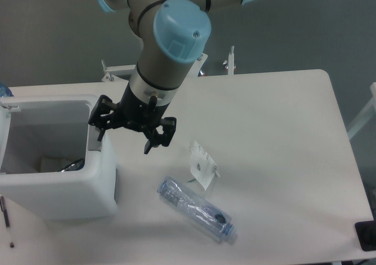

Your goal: Open the trash can

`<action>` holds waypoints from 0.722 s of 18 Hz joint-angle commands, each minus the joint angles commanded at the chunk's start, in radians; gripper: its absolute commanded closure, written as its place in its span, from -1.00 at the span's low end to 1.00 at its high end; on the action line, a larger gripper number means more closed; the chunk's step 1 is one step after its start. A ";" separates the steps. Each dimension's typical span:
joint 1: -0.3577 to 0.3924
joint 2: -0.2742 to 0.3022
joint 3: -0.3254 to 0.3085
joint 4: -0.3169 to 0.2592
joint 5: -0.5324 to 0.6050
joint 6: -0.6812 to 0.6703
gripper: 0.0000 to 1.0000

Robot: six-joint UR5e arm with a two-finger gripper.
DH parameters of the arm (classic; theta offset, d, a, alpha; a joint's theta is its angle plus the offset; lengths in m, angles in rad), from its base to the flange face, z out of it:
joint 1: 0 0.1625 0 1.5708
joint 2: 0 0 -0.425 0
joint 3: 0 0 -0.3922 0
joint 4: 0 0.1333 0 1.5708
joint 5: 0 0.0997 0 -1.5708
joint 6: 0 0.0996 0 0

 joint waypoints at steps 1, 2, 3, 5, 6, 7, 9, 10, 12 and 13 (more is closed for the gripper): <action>0.009 0.000 0.000 0.006 0.000 0.005 -1.00; 0.015 0.000 0.000 0.009 0.000 0.014 -1.00; 0.018 0.000 0.000 0.015 0.002 0.025 -1.00; 0.032 -0.009 -0.003 0.026 0.038 0.054 -1.00; 0.044 -0.015 -0.011 0.032 0.069 0.069 -1.00; 0.075 -0.020 -0.023 0.041 0.105 0.086 -1.00; 0.118 -0.031 -0.025 0.051 0.133 0.120 -1.00; 0.130 -0.034 -0.026 0.051 0.133 0.138 -1.00; 0.150 -0.055 -0.026 0.057 0.138 0.179 -1.00; 0.158 -0.066 -0.026 0.058 0.150 0.196 -1.00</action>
